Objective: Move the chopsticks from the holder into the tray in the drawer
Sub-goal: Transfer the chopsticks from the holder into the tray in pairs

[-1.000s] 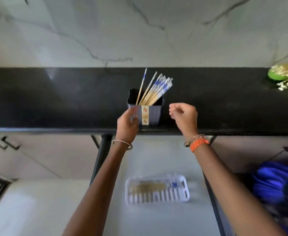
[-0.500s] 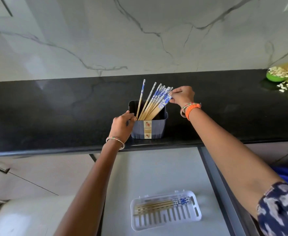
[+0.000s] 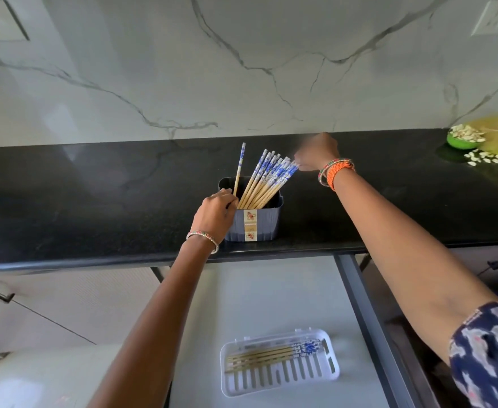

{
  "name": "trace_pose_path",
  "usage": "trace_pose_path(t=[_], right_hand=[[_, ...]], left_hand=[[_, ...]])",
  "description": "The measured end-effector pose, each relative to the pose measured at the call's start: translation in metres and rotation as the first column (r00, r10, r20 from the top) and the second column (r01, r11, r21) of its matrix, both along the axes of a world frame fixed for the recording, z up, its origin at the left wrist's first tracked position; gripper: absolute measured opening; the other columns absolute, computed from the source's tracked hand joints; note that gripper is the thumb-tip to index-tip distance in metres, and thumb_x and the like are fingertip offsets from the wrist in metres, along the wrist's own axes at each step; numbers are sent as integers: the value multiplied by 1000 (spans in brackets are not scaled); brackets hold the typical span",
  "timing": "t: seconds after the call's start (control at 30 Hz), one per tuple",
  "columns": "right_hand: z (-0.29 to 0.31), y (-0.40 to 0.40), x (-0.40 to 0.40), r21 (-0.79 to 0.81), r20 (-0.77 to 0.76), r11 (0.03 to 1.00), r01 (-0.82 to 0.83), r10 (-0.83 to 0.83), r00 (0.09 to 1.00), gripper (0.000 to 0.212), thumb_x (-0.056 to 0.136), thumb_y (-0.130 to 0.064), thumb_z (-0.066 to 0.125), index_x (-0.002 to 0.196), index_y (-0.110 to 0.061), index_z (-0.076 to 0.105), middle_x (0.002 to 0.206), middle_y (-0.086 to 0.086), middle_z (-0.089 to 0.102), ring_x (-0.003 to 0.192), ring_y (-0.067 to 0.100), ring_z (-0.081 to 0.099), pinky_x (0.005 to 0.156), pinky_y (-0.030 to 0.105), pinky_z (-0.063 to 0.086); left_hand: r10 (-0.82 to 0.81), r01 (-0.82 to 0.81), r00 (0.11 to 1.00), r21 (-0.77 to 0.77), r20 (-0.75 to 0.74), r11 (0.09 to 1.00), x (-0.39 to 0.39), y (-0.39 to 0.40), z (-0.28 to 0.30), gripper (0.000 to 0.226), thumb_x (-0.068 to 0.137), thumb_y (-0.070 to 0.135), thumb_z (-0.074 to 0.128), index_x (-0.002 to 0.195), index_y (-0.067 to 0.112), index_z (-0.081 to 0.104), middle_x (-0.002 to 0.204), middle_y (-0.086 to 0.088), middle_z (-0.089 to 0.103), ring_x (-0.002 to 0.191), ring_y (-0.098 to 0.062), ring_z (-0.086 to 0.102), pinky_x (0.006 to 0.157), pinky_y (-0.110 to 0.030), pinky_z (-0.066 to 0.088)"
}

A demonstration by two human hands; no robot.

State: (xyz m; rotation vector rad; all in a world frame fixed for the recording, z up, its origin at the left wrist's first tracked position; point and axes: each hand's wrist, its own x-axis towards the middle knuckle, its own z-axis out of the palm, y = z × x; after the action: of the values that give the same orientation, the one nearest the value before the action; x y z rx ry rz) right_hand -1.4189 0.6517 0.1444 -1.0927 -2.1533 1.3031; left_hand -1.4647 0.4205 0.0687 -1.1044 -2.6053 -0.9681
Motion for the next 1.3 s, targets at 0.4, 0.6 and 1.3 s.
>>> trace_pose_path(t=[0.4, 0.6, 1.3], right_hand=[[-13, 18, 194, -316, -519, 945, 83, -246, 819, 25, 84, 13, 59, 73, -9, 63, 73, 5, 64, 70, 9, 66, 66, 19, 59], [-153, -41, 255, -669, -289, 740, 68, -343, 894, 27, 90, 16, 46, 78, -6, 58, 52, -5, 70, 56, 5, 69, 69, 17, 58], [-258, -109, 258, -515, 85, 850, 107, -74, 994, 18, 87, 17, 52, 101, 20, 63, 92, 22, 64, 75, 31, 64, 60, 14, 59]], left_hand=[[38, -100, 982, 337, 184, 936, 89, -24, -33, 22, 90, 6, 49, 104, 8, 66, 83, -6, 68, 75, -16, 62, 71, -21, 49], [214, -448, 710, 195, 671, 872, 125, -60, -130, 24, 90, 3, 45, 104, 0, 64, 112, -23, 66, 104, -34, 62, 94, -40, 51], [-138, 362, 916, -629, 377, 688, 166, -94, -205, 49, 91, 41, 48, 133, 16, 42, 126, -12, 60, 122, -26, 51, 111, -45, 16]])
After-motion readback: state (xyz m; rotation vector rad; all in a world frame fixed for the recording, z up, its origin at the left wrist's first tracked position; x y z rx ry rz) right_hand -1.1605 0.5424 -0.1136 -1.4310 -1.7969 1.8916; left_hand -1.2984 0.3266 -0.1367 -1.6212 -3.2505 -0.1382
